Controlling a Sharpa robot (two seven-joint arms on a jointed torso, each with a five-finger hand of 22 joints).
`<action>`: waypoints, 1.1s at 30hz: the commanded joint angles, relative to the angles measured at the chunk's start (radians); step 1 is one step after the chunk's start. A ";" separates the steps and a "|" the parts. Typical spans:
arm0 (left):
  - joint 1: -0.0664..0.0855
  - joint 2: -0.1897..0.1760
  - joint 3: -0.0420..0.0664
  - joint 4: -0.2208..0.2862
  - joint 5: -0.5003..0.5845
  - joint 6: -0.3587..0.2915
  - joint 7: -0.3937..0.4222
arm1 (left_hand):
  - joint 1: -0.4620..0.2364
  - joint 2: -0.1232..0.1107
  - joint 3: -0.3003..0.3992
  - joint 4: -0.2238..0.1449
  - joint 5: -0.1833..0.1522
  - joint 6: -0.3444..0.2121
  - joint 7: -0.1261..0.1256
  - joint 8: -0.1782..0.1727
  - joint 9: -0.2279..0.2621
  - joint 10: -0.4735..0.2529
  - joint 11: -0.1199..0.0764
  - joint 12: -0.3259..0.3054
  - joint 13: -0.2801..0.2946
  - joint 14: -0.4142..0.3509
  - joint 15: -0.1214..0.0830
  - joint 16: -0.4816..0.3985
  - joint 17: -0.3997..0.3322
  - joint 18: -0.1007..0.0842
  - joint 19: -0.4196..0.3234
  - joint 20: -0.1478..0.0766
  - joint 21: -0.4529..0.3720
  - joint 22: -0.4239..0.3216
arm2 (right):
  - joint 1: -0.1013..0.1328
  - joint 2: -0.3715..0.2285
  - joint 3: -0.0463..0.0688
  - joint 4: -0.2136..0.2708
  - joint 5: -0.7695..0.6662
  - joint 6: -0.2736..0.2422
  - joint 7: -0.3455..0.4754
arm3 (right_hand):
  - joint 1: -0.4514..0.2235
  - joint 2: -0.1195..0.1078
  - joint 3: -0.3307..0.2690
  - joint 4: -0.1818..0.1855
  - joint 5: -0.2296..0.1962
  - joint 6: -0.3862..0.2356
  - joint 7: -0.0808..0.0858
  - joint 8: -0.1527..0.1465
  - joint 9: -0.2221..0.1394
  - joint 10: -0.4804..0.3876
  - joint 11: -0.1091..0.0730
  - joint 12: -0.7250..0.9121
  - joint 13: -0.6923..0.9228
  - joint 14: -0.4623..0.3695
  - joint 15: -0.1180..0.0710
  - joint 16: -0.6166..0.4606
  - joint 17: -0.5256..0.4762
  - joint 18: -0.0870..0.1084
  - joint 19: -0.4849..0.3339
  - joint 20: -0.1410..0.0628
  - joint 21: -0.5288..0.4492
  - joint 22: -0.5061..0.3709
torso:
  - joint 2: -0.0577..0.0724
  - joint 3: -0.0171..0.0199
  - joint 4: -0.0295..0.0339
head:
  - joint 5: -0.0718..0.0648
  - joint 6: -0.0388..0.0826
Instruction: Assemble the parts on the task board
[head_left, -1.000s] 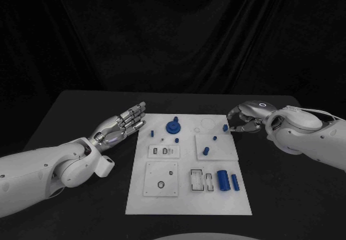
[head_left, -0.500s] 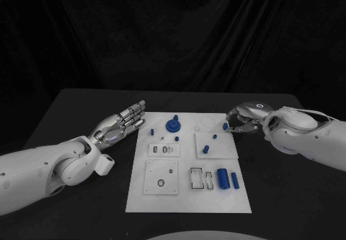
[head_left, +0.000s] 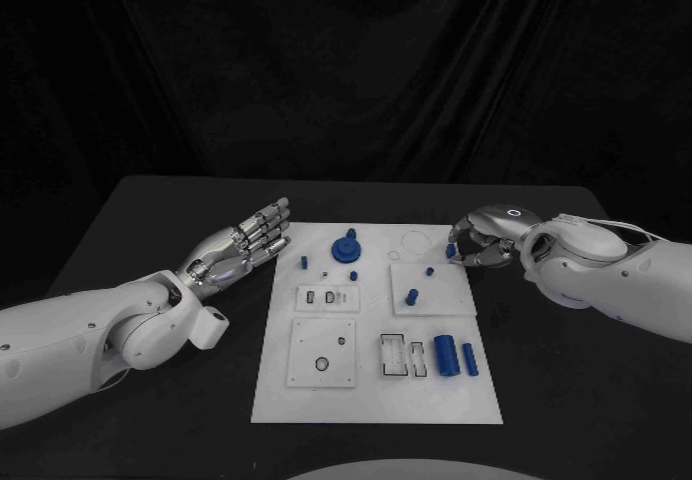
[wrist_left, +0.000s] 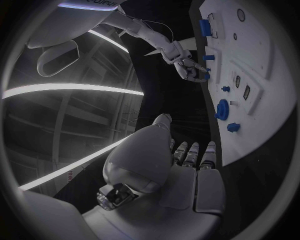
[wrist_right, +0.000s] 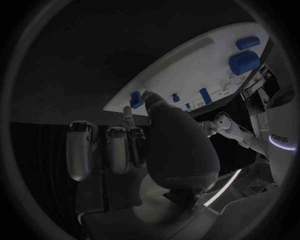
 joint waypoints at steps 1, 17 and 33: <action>-0.001 0.002 0.001 0.001 0.000 0.007 0.016 | -0.007 0.002 0.005 0.002 0.005 0.002 -0.008 -0.003 -0.001 -0.002 0.006 -0.007 -0.001 0.000 0.008 -0.004 -0.001 0.009 0.003 0.006 -0.002 0.000 | -0.005 0.004 0.001 -0.005 -0.002 -0.017 0.004 | 0.007 0.008 0.005 0.001 0.007 0.010 0.000 0.000 -0.002 0.105 0.006 0.003 0.263 0.104 0.009 0.003 0.264 -0.020 0.052 0.006 0.004 0.228 | -0.001 -0.0002 0.0003 | 0.001 0.000; -0.002 0.002 0.001 0.000 0.000 0.011 0.013 | -0.007 0.002 0.006 0.001 0.005 0.006 -0.009 -0.002 0.000 -0.002 0.006 -0.007 -0.001 0.000 0.008 -0.004 -0.001 0.009 0.003 0.006 -0.002 0.000 | -0.008 0.025 0.001 -0.026 -0.002 -0.019 0.011 | 0.017 0.019 0.017 -0.013 0.021 0.051 -0.001 0.010 -0.010 0.105 0.006 0.003 0.263 0.104 0.010 0.003 0.264 -0.019 0.049 0.008 0.000 0.227 | 0.000 -0.0003 -0.0006 | 0.006 0.000; -0.003 0.003 0.001 0.000 0.000 0.014 0.009 | -0.007 0.002 0.007 0.001 0.005 0.009 -0.007 -0.001 0.000 -0.002 0.006 -0.007 -0.001 0.000 0.008 -0.004 -0.001 0.009 0.003 0.006 -0.002 0.000 | -0.011 0.035 0.001 -0.044 -0.002 -0.022 0.015 | 0.039 0.032 0.039 -0.050 0.050 0.126 -0.017 0.036 -0.005 0.105 -0.008 0.003 0.263 0.104 -0.002 0.003 0.264 -0.017 0.046 -0.001 -0.005 0.225 | -0.001 -0.0004 -0.0002 | 0.009 -0.001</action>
